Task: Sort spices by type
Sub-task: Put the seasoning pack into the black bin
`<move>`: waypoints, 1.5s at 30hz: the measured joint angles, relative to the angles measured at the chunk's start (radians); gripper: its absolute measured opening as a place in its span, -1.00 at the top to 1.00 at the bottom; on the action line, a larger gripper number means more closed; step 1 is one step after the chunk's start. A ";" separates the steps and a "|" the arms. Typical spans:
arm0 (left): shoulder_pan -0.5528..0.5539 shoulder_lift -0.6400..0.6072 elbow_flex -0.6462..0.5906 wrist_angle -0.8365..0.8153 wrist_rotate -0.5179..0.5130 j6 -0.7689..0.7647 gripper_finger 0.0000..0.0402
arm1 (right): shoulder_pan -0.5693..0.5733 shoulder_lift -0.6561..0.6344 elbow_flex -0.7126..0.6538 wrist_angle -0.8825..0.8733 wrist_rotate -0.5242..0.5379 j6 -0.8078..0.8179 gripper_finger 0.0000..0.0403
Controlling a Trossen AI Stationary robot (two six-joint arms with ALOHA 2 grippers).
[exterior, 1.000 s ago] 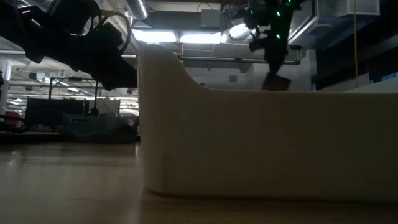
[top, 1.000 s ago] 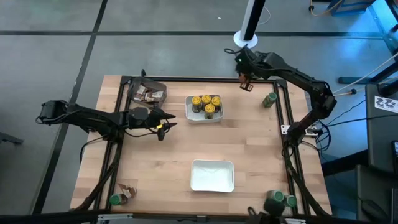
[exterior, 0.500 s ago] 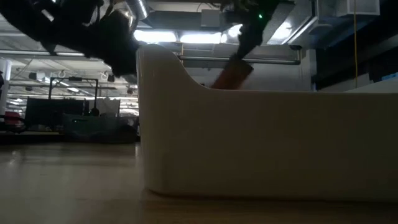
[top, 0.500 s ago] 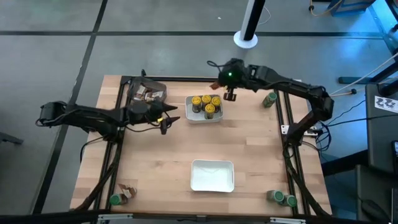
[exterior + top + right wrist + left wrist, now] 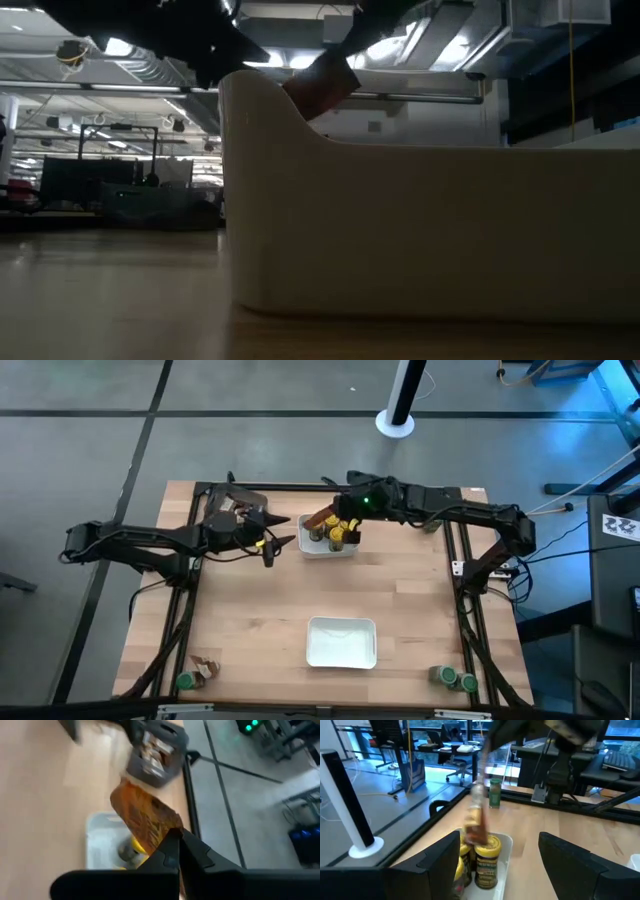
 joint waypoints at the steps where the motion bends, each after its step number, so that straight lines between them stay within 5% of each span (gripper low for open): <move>1: 0.000 0.008 0.007 0.001 -0.004 0.003 -0.27 | 0.009 0.000 0.000 0.009 -0.004 0.007 1.00; 14: -0.001 0.136 0.067 -0.007 -0.007 -0.013 -0.27 | 0.063 0.133 -0.001 0.052 -0.011 0.046 1.00; 29: -0.003 0.138 0.067 -0.059 -0.035 -0.027 -0.24 | 0.117 0.196 -0.002 0.227 -0.031 0.040 0.98; 37: -0.009 0.138 0.067 -0.056 -0.033 0.006 0.05 | 0.126 0.196 -0.002 0.236 -0.030 0.036 0.99; 45: -0.022 0.138 0.066 -0.059 -0.032 0.056 0.61 | 0.126 0.203 -0.001 0.238 -0.085 0.065 0.86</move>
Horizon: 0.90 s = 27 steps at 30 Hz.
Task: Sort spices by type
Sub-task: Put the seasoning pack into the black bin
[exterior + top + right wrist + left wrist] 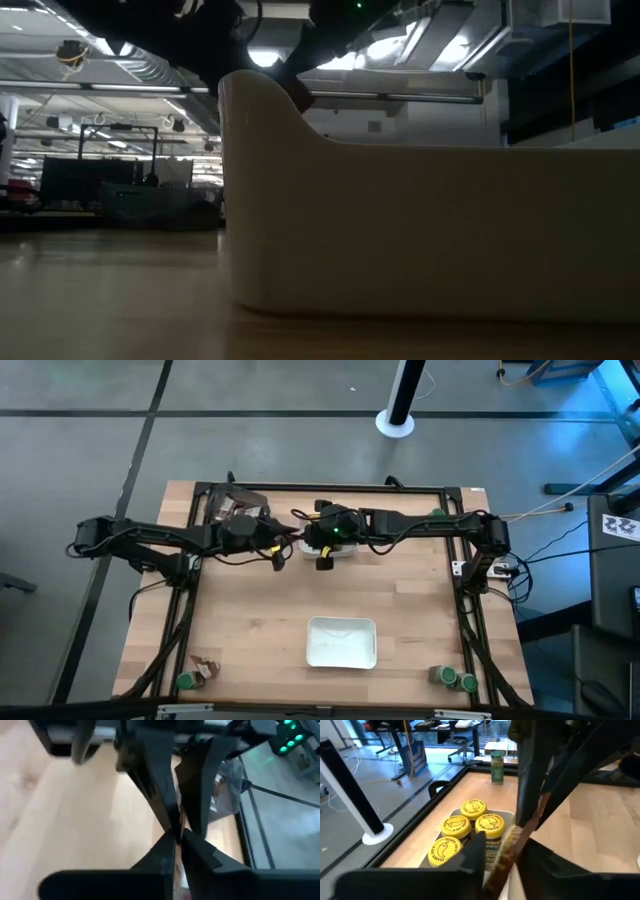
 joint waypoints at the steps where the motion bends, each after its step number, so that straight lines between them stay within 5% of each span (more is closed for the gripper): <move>1: -0.003 0.000 0.000 0.001 0.000 0.011 0.70 | 0.000 0.000 0.000 0.009 -0.011 0.011 0.82; 5: -0.014 0.000 0.000 0.000 0.001 0.042 0.96 | 0.000 -0.005 0.000 0.012 -0.023 0.046 0.58; 13: -0.018 -0.109 -0.001 -0.138 -0.138 0.069 0.98 | 0.001 -0.138 0.001 -0.236 0.024 0.107 0.14; 21: 0.028 -0.273 -0.079 -0.167 -0.392 0.102 0.98 | 0.000 -0.190 -0.043 -0.414 0.040 0.213 0.07; 27: 0.111 -0.347 -0.163 -0.170 -0.440 0.068 0.99 | 0.014 -0.192 -0.163 -0.360 0.022 0.233 0.12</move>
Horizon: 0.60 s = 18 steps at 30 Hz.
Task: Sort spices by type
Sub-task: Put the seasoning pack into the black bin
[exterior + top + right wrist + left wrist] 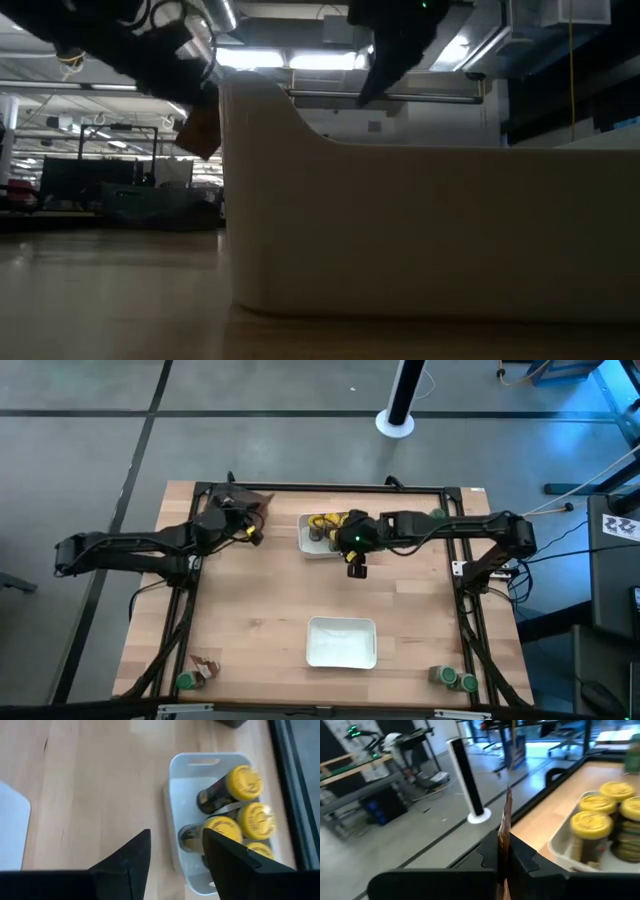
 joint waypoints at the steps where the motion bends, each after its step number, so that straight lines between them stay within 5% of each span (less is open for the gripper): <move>1: 0.014 -0.005 -0.013 0.000 -0.005 -0.001 0.98 | 0.001 0.000 -0.017 0.013 -0.001 0.000 0.12; 18: 0.072 -0.010 -0.313 0.358 -0.004 -0.056 0.98 | 0.000 0.000 -0.129 0.107 -0.027 0.034 0.14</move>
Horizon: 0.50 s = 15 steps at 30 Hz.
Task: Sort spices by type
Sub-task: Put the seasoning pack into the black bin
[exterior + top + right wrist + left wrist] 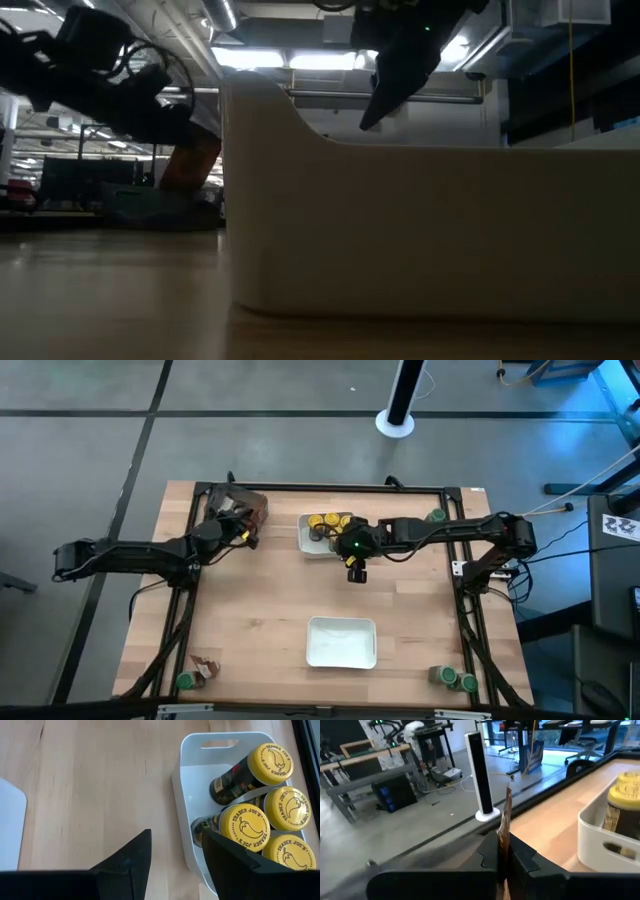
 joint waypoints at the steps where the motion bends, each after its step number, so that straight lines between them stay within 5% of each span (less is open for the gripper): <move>1: 0.000 0.000 -0.018 0.015 0.002 -0.013 0.98 | 0.000 0.000 0.000 0.005 0.000 0.000 0.14; 15: 0.001 0.000 -0.130 0.060 0.003 -0.149 0.92 | 0.000 0.000 0.000 0.045 0.000 0.000 0.14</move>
